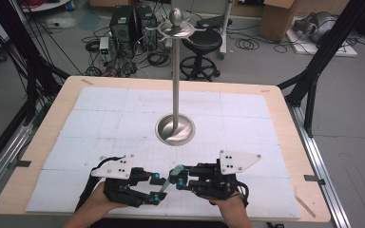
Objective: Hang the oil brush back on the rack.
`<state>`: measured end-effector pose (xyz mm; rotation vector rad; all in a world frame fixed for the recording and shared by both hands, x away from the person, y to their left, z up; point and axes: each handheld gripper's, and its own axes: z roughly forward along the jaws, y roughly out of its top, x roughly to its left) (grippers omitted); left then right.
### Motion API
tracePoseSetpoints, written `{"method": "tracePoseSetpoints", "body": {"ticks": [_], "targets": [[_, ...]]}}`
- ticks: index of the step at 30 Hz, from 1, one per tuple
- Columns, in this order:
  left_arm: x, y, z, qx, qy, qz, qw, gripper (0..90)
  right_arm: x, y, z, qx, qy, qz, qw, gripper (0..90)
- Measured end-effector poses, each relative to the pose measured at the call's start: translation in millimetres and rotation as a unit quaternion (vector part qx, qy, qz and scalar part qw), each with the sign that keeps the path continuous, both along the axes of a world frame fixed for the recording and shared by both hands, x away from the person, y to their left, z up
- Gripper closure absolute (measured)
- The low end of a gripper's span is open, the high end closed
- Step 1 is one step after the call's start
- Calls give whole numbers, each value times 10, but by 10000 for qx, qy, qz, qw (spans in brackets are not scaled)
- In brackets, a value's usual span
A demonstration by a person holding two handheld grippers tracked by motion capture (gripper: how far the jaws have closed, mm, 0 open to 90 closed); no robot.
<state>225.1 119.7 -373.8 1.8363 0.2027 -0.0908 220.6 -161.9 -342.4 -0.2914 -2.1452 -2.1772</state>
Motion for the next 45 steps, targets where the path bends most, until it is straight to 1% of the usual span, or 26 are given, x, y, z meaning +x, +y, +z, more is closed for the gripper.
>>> {"method": "tracePoseSetpoints", "body": {"ticks": [1, 2, 6, 8, 10, 13, 14, 16, 17, 18, 19, 20, 24, 25, 26, 27, 28, 31, 32, 33, 35, 38, 42, 43, 44, 45], "targets": [[0, 0, 0, 0, 0, 0, 10000, 564, 0, 0, 0, 0, 0, 0, 10000, 827], [-9, -3, -1, 26, -85, 31, 10000, 564, 6, -7, 4, -13, 102, -63, 9999, 827], [-25, -8, 0, 23, -201, 9, 9998, 632, 11, -24, 42, -277, 474, -421, 9976, 826], [-27, -17, -3, 125, -210, 20, 9997, 640, 12, -22, 47, -283, 500, -439, 9974, 826], [-38, -34, -14, 202, -253, -49, 9995, 691, 9, -13, 62, -306, 549, -479, 9969, 826], [-53, -49, -19, 228, -319, -67, 9992, 789, 9, 8, 71, -340, 596, -449, 9966, 826], [-44, -50, -21, 226, -260, -77, 9994, 825, 6, 21, 69, -327, 600, -434, 9967, 825], [-39, -49, -21, 226, -254, -73, 9994, 830, 1, 26, 69, -329, 599, -424, 9968, 818], [-37, -47, -20, 215, -247, -68, 9994, 834, 0, 31, 69, -320, 597, -423, 9968, 801], [-38, -45, -19, 159, -255, -81, 9995, 843, -2, 37, 68, -307, 613, -414, 9968, 687], [-42, -44, -15, 104, -257, -102, 9996, 844, 4, 45, 65, -290, 607, -439, 9968, 610], [-43, -46, -11, -7, -227, -125, 9997, 845, 3, 56, 51, -261, 588, -426, 9970, 583], [-36, -47, -6, -142, -163, -147, 9997, 845, -7, 66, 36, -155, 478, -396, 9980, 607], [-34, -49, -5, -201, -152, -154, 9996, 845, -17, 69, 35, -106, 442, -381, 9982, 632], [-35, -48, -2, -271, -137, -150, 9994, 845, -27, 73, 33, -88, 370, -333, 9987, 704], [-35, -48, -2, -271, -137, -150, 9994, 845, -27, 73, 33, -88, 370, -333, 9987, 704], [-35, -49, -3, -276, -136, -150, 9994, 845, -40, 78, 29, -73, 274, -302, 9991, 786], [-32, -41, 1, -270, -158, -100, 9995, 841, -48, 82, 32, -34, 215, -308, 9993, 818], [-32, -36, 4, -262, -193, -14, 9995, 729, -34, 84, 36, -8, 266, -365, 9990, 823], [-31, -36, 5, -247, -166, 32, 9996, 729, -34, 84, 36, -8, 266, -365, 9990, 823], [-9, -8, -5, -75, -167, 230, 9996, 546, -1, 64, 43, 39, 344, -434, 9985, 826], [22, 126, -47, -89, -200, 560, 9982, 464, 46, 36, 54, 49, 366, -583, 9976, 827], [76, 390, -102, -234, -237, 1168, 9926, 383, 180, 9, 98, -86, 414, -835, 9956, 827], [86, 458, -112, -231, -269, 1319, 9906, 383, 180, 9, 98, -86, 414, -835, 9956, 827], [98, 591, -128, -257, -312, 1579, 9866, 349, 251, 28, 154, -147, 428, -951, 9944, 827], [98, 591, -128, -257, -312, 1579, 9866, 339, 251, 28, 154, -147, 428, -951, 9944, 827]]}}
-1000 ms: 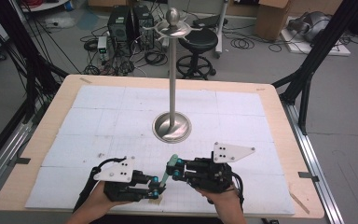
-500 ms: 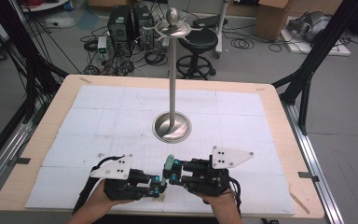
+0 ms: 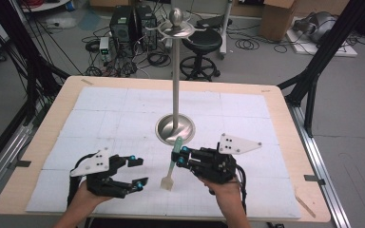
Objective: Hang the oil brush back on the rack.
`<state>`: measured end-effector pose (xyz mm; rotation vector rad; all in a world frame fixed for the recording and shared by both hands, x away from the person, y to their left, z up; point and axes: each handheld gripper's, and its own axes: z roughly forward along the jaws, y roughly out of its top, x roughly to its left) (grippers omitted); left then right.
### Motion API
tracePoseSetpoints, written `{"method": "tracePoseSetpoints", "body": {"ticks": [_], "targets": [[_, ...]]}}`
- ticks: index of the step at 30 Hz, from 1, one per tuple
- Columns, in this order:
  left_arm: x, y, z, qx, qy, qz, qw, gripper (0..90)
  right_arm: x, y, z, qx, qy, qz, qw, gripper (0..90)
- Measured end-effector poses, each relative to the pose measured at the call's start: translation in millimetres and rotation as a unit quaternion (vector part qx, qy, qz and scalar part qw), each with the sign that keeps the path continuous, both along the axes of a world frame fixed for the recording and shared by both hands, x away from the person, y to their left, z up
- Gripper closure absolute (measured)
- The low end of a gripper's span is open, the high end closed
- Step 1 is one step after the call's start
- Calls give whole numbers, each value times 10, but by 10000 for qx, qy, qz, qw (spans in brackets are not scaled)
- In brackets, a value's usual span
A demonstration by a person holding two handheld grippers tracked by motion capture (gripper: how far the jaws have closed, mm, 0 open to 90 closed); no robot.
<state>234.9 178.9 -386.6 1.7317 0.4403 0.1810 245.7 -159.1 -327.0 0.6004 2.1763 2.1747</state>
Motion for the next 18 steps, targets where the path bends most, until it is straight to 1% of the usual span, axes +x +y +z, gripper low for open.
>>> {"method": "tracePoseSetpoints", "body": {"ticks": [1, 5, 6, 7, 8, 9, 10, 11, 12, 15, 17, 18], "targets": [[4, 81, -8, 2, -41, 151, 9999, 339, 24, 12, 23, -19, 1, -43, 10000, 827], [13, 287, -27, -103, -44, 397, 9991, 312, 147, 102, 172, -196, -27, -209, 9996, 827], [16, 329, -28, -103, -44, 469, 9988, 286, 212, 154, 257, -261, -39, -278, 9993, 827], [23, 404, -31, -68, -42, 603, 9981, 274, 245, 178, 299, -289, -69, -312, 9991, 827], [23, 404, -31, -68, -42, 603, 9981, 264, 245, 178, 299, -289, -69, -312, 9991, 827], [25, 441, -38, -73, -29, 694, 9976, 255, 317, 233, 395, -313, -79, -369, 9988, 827], [25, 458, -41, -69, -36, 756, 9971, 255, 317, 233, 395, -313, -79, -369, 9988, 827], [30, 502, -47, -47, -79, 883, 9960, 221, 377, 275, 476, -337, -96, -449, 9984, 827], [30, 502, -47, -47, -79, 883, 9960, 214, 377, 275, 476, -337, -96, -449, 9984, 827], [35, 556, -55, -116, -100, 881, 9960, 213, 446, 333, 590, -384, -106, -538, 9978, 827], [32, 581, -66, -155, -75, 909, 9957, 215, 506, 378, 678, -468, -104, -604, 9970, 827], [29, 593, -73, -150, -70, 913, 9957, 222, 582, 430, 782, -566, -91, -661, 9962, 827]]}}
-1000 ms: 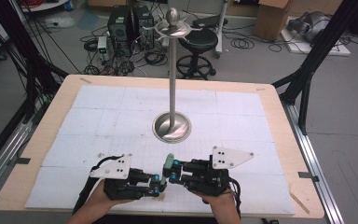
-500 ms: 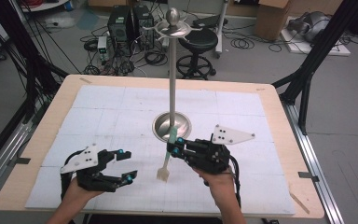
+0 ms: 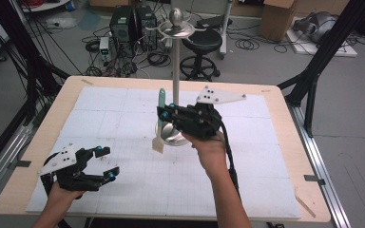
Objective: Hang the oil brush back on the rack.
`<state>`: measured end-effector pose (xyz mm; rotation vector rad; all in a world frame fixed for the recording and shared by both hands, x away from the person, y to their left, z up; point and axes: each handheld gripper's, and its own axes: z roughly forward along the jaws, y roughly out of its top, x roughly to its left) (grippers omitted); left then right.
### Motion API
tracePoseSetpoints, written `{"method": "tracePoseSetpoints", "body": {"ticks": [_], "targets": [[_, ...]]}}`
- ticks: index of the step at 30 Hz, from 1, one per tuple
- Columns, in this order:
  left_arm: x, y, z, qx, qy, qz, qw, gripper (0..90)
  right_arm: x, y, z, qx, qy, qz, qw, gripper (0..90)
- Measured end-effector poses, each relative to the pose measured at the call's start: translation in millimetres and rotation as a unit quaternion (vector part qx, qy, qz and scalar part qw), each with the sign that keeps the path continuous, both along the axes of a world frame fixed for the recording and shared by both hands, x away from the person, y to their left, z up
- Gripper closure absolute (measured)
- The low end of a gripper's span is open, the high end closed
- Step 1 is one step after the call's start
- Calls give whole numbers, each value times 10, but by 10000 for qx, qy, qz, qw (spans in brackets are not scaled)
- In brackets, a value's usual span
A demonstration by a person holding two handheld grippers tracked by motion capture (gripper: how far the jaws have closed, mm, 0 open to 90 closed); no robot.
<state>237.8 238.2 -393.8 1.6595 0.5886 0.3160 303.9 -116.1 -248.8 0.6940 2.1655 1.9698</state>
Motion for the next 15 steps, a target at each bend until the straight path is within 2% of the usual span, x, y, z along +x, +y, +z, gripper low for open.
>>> {"method": "tracePoseSetpoints", "body": {"ticks": [2, 11, 15], "targets": [[-5, 18, -13, 4, 29, 29, 10000, 225, 27, 15, 37, -41, 35, -19, 10000, 827], [-7, 115, -28, -61, 17, 172, 9998, 226, 290, 160, 502, -289, 21, -257, 9993, 827], [-6, 123, -30, -67, 23, 183, 9998, 226, 358, 188, 567, -348, 62, -283, 9990, 827]]}}
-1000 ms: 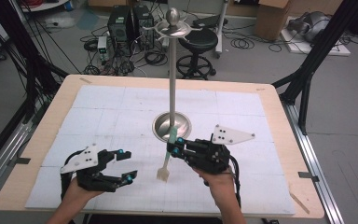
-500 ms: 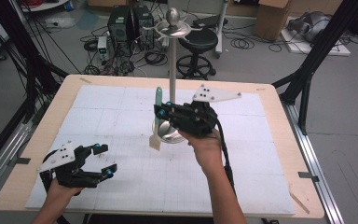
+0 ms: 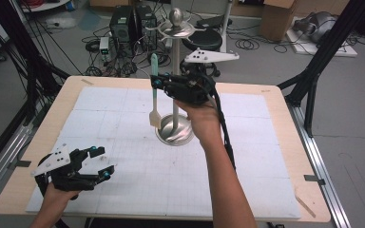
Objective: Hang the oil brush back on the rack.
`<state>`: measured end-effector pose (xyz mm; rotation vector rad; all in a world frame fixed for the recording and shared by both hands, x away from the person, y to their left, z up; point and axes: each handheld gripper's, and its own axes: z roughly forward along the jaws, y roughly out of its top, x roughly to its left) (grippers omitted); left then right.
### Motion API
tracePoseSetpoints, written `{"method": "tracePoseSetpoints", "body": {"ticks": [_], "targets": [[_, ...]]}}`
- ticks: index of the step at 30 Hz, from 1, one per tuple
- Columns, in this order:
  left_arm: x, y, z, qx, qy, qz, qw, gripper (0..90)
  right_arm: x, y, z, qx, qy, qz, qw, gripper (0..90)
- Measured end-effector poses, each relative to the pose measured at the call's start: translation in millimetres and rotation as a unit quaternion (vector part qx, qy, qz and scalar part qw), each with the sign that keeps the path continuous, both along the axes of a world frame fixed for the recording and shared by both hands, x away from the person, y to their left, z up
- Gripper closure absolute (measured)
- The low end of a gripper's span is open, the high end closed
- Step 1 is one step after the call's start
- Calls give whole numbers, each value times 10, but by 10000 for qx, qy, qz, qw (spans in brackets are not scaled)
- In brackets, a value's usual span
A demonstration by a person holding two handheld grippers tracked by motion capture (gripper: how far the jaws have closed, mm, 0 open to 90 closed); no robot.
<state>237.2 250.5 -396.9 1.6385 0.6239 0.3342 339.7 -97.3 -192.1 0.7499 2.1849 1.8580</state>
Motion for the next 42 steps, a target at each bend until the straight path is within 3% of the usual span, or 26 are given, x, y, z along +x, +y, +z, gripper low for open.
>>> {"method": "tracePoseSetpoints", "body": {"ticks": [11, 26, 37, 40, 41, 42], "targets": [[-2, 41, -16, -97, 56, 17, 9999, 234, 172, 36, 131, 50, -1, -245, 9997, 827], [-19, -11, -49, -71, 112, -101, 9999, 237, 271, -29, 125, 156, 101, -392, 9991, 826], [-25, -34, -52, -35, 98, -155, 9998, 238, 315, -39, 89, 92, 154, -479, 9987, 825], [-27, -33, -52, -47, 96, -145, 9998, 238, 308, -56, 68, 96, 107, -524, 9985, 813], [-28, -34, -52, -50, 100, -147, 9998, 238, 292, -77, 47, 110, 45, -572, 9983, 676], [-28, -34, -52, -49, 101, -147, 9998, 238, 292, -77, 47, 110, 45, -572, 9983, 676]]}}
